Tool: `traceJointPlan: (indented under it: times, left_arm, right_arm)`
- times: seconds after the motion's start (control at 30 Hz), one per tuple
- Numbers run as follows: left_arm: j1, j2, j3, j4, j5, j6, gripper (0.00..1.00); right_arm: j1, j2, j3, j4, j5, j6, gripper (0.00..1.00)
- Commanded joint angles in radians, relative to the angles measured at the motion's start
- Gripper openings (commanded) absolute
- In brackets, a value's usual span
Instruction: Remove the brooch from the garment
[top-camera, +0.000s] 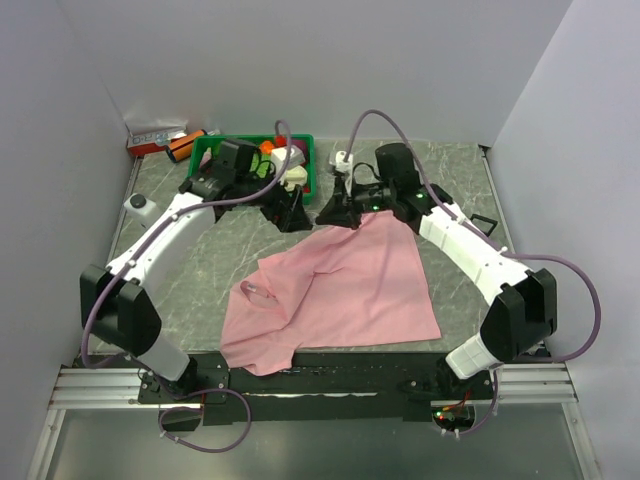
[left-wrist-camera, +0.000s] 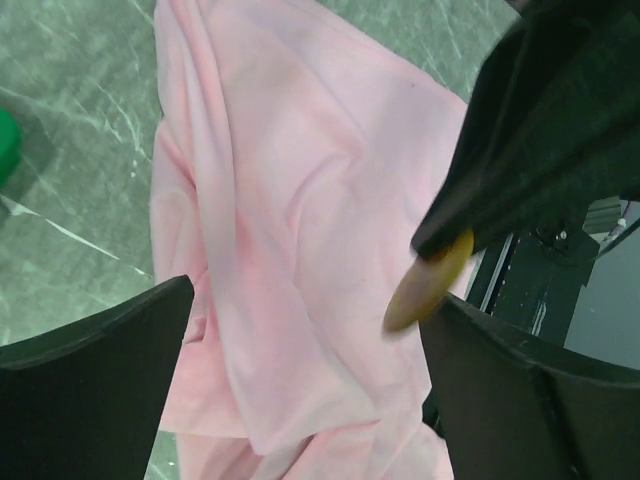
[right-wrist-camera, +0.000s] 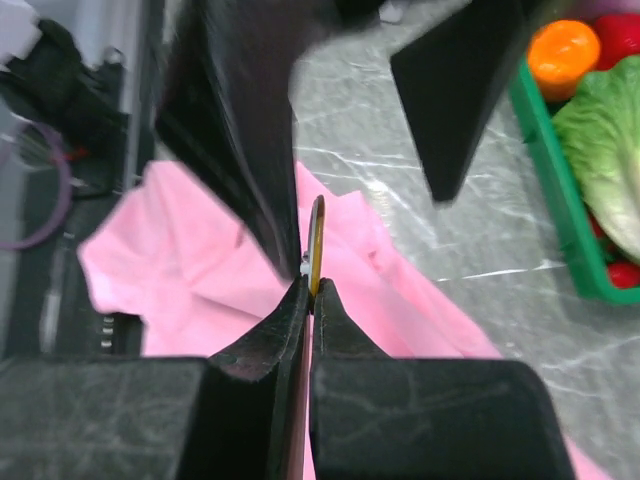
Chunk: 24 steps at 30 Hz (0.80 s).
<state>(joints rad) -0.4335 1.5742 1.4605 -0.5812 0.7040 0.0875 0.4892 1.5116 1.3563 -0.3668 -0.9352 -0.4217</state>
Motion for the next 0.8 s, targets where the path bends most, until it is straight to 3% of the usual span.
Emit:
traceJointPlan:
  times: [0.0,0.3,0.43,0.5,0.6,0.77]
  left_arm:
    - [0.061,-0.127,-0.035,0.075,0.104,0.055,0.99]
    - [0.082,-0.151,-0.141,0.172,0.025,-0.006,0.99]
    - [0.081,-0.100,-0.164,0.144,0.066,0.066,0.99]
    - [0.076,-0.074,-0.167,0.068,0.173,0.188,0.99]
    - [0.075,0.007,-0.140,-0.078,0.204,0.320,0.98]
    - [0.053,0.150,-0.124,-0.342,0.160,0.673,0.78]
  right_arm:
    - [-0.101,-0.099,-0.026,-0.003,-0.116,0.060,0.00]
    - [-0.302,-0.195,-0.095,-0.254,-0.041,-0.119,0.00]
    - [-0.399,-0.255,-0.170,-0.326,0.120,-0.238,0.00]
    - [-0.460,-0.286,-0.213,-0.354,0.196,-0.306,0.00]
    - [-0.578,-0.313,-0.255,-0.393,0.280,-0.379,0.00]
    - [-0.714,-0.333,-0.342,-0.363,0.465,-0.540,0.00]
